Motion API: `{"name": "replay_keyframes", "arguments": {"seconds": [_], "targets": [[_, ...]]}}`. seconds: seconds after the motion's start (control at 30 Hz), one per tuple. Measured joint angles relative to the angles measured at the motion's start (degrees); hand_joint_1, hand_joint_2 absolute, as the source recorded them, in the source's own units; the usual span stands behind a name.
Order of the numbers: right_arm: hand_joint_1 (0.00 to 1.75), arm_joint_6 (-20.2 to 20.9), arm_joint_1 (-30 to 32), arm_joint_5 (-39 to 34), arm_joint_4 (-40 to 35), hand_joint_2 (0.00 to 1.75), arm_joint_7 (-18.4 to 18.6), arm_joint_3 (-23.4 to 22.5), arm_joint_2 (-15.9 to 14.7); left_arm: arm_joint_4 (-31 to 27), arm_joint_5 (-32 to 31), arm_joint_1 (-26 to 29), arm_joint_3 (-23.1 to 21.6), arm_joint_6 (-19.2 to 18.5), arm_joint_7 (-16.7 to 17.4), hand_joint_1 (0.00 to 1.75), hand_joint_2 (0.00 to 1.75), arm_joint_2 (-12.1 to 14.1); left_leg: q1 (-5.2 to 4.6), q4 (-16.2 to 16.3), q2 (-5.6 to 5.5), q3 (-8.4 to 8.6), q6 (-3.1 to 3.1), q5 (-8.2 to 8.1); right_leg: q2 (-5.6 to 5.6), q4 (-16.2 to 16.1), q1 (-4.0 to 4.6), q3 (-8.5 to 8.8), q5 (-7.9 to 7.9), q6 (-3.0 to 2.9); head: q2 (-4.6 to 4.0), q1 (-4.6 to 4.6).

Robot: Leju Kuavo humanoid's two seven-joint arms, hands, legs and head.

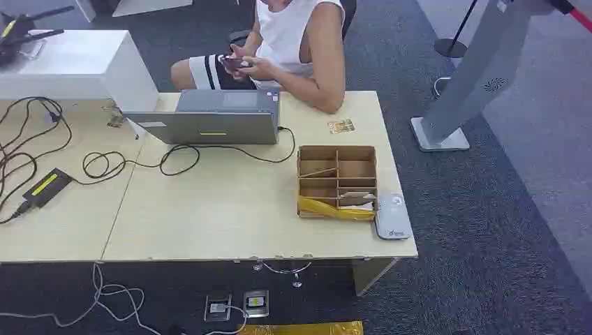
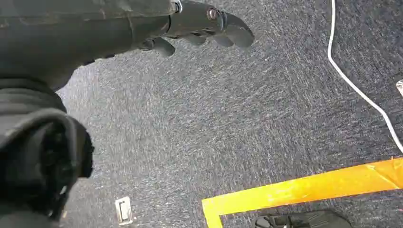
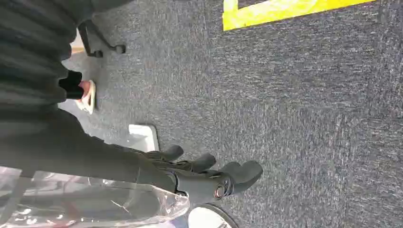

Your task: Pass the card to the sensor for recognition and then transmit it.

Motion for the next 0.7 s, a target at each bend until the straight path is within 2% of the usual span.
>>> {"name": "replay_keyframes", "arguments": {"seconds": [0.7], "targets": [[0.00,0.0,-0.1,0.1,0.0,1.75,0.2,0.3,0.0,0.0,0.2,-0.1,0.0,-0.1,0.0,0.00,0.00,0.0,0.00,0.0,0.00,-0.01,0.00,0.00,-0.01,0.0,0.00,0.01,0.00,0.00,0.00,0.00]]}}
